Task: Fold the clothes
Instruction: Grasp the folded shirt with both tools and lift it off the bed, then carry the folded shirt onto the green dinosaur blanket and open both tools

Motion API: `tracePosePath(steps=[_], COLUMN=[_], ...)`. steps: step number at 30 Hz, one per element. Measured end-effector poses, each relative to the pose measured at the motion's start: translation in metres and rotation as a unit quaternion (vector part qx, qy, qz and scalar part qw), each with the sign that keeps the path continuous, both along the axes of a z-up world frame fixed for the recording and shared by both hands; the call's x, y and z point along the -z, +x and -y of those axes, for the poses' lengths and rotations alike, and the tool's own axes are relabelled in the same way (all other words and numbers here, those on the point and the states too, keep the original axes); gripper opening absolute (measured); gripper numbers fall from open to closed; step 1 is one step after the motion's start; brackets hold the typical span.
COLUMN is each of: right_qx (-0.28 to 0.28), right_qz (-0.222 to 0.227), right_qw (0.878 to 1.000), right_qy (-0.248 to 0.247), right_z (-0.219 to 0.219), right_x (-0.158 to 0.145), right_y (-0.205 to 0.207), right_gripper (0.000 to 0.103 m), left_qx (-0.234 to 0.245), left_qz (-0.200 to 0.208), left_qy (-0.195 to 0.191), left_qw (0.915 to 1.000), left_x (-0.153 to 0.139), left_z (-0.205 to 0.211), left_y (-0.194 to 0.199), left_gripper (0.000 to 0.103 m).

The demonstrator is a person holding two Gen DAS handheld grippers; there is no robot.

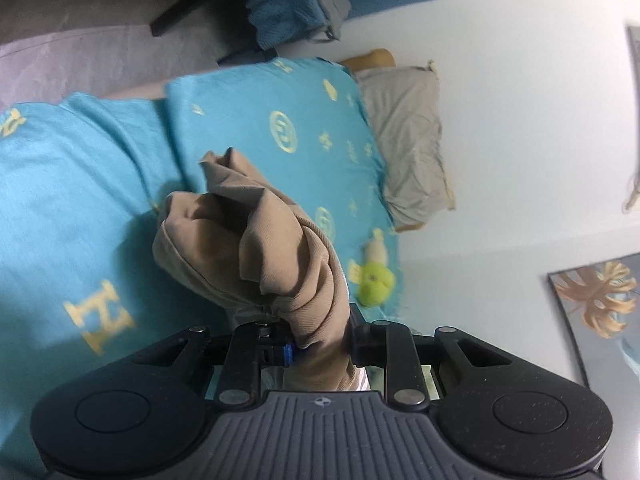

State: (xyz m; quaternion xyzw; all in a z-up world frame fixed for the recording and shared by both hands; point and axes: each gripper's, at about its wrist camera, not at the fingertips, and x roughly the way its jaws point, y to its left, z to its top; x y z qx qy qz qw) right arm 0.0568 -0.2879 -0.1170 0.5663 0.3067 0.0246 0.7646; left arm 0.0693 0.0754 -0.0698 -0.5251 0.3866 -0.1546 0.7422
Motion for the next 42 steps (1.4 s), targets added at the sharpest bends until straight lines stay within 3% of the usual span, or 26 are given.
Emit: tracePosePath(steps=[6,10,14,17,21,25,29,35,38,42], right_qx=[0.047,0.092,0.148,0.193,0.252,0.296,0.323,0.319,0.323,0.329], right_qz=[0.037,0.054,0.074,0.098,0.135,0.139,0.133,0.055,0.030,0.003], right_qw=[0.998,0.994,0.986,0.974,0.949,0.925,0.906,0.915,0.916,0.914], right_qy=[0.033,0.024,-0.017,-0.064,-0.135,-0.194,-0.239,-0.239,-0.236,-0.237], right_z=[0.060,0.129,0.212,0.276,0.346,0.389,0.404,0.376,0.353,0.338], right_x=[-0.053,-0.089,-0.138,-0.182,-0.237,-0.267,-0.247,-0.146,-0.110,-0.090], right_y=[-0.036,-0.056,-0.067,-0.076,-0.094,-0.116,-0.142,-0.178,-0.193,-0.197], right_gripper=[0.023,0.023,0.023,0.023,0.023,0.023,0.023,0.023,0.022,0.024], left_qx=[0.054,0.112,0.179,0.226,0.281,0.322,0.369,0.432,0.446,0.439], left_qz=[-0.003,0.012,0.029,0.045,0.081,0.094,0.154,0.149,0.169,0.185], left_qy=[0.003,0.004,-0.010,-0.039,-0.074,-0.100,-0.075,0.003,0.056,0.094], left_qw=[0.9985,0.9936,0.9833,0.9723,0.9533,0.9367,0.9136,0.8894,0.8773,0.8742], left_x=[-0.067,-0.109,-0.146,-0.174,-0.206,-0.212,-0.188,-0.107,-0.085,-0.080], left_z=[0.064,0.153,0.264,0.352,0.460,0.549,0.592,0.583,0.563,0.552], left_y=[0.006,0.026,0.052,0.068,0.075,0.066,0.047,0.012,-0.006,-0.017], left_gripper=[0.025,0.025,0.025,0.025,0.025,0.026,0.027,0.028,0.030,0.038])
